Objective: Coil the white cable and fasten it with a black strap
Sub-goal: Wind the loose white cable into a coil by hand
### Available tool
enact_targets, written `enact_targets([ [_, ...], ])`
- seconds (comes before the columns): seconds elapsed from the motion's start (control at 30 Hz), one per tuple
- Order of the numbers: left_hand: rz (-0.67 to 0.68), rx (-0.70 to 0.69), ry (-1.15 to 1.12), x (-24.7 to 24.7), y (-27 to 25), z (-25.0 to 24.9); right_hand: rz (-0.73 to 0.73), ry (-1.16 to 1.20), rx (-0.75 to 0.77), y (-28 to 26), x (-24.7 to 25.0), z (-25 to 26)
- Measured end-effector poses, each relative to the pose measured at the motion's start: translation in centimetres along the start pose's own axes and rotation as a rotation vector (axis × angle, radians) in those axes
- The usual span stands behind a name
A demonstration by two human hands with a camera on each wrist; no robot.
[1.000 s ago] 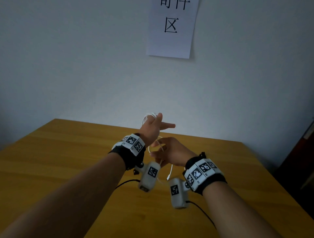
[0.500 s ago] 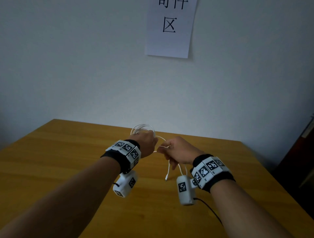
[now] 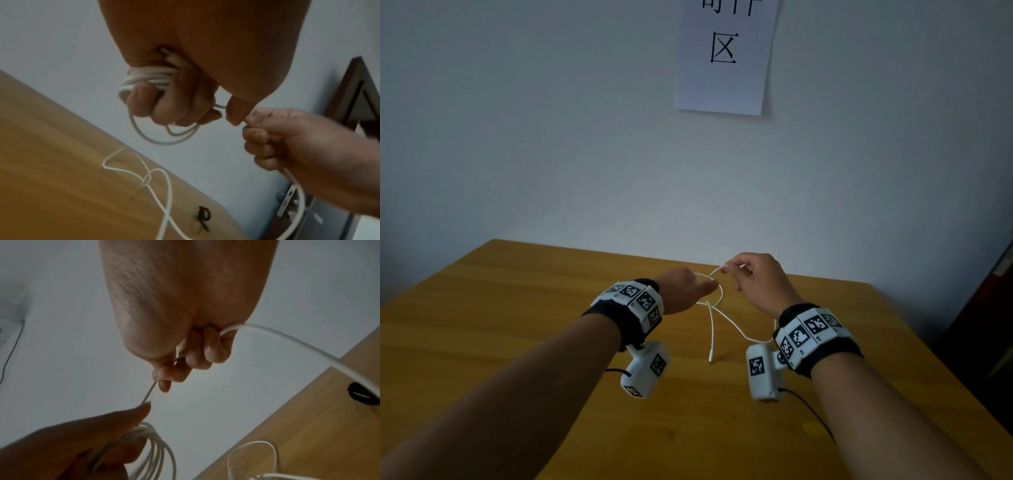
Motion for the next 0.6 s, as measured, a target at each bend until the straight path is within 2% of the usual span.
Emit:
enact_targets([
  [0.13, 0.158, 0.104, -0.580, -1.1, -0.7, -0.9, -0.044, -0.007, -0.012, 0.2, 0.2, -0.7],
  [0.27, 0.340, 0.030, -1.179, -1.5, -1.5, -3.6, -0.017, 0.018, 0.003, 0.0, -0.8, -0.6],
  [0.33, 0.412, -0.021, -1.389, -1.2, -1.7, -4.9, 0.008, 0.047, -0.002, -0.1, -1.6, -0.5],
  [0.47, 0.417, -0.073, -1.671, 0.0, -1.4, -6.5, 0.045, 0.089, -0.002, -0.2, -2.8, 0.1],
  [0.6, 0.266, -0.137, -1.803, 1.8, -1.1, -6.9, 0.082, 0.074, 0.112, -0.6, -4.1, 1.5],
])
Point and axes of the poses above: each hand's wrist, its own y-axis towards the middle knuckle, its own x-axis out of the back of the hand, z = x × y, the point moved 9 cm from there along y, towards the middle knuckle, and after that the axes turned 12 degrees about -y, right-handed, at the moved point
